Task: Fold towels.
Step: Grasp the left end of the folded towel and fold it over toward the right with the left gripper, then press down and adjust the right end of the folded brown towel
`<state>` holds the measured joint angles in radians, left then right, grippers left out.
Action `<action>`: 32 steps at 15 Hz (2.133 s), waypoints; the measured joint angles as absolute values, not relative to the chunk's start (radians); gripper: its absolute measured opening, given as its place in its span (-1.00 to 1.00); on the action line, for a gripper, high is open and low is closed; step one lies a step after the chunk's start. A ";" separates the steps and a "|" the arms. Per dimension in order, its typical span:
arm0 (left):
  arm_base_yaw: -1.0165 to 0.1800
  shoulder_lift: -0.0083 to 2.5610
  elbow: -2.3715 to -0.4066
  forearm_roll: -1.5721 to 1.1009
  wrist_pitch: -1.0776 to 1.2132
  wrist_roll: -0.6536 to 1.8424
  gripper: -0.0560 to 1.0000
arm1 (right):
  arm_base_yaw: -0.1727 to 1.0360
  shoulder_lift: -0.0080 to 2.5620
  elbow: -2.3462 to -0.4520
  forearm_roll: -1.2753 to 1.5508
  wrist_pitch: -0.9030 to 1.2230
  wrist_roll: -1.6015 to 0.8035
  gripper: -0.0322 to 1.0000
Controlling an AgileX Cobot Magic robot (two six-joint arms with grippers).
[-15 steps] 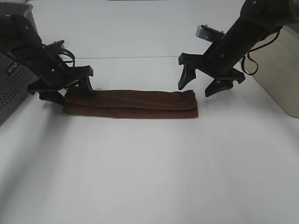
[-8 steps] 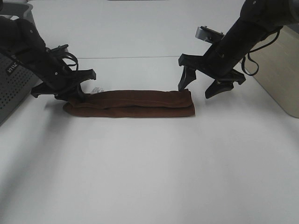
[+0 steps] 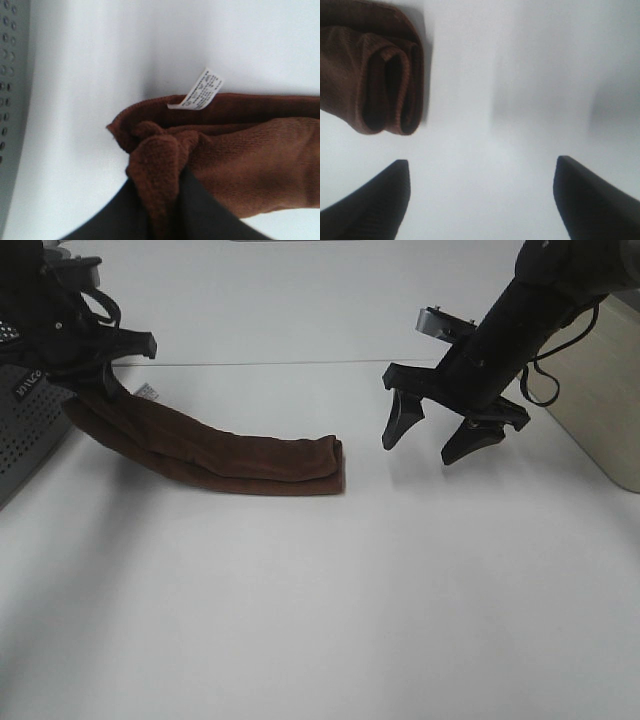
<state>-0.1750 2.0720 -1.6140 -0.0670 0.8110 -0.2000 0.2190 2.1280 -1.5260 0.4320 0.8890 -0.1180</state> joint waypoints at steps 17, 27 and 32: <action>-0.482 2.204 -1.687 -0.616 0.595 -0.256 0.03 | 0.219 1.974 -1.526 0.431 0.987 -0.118 0.50; -0.248 2.087 -1.687 -0.557 0.544 -0.141 0.04 | 0.273 2.068 -1.526 0.941 0.976 -0.369 0.50; -0.213 2.087 -1.687 -0.539 0.587 -0.068 0.04 | 0.360 2.286 -1.548 1.191 0.973 -0.601 0.50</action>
<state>-0.2130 2.0870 -1.6870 -0.5390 0.5870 -0.0680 0.3600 2.2860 -1.5480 1.1910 0.9730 -0.6010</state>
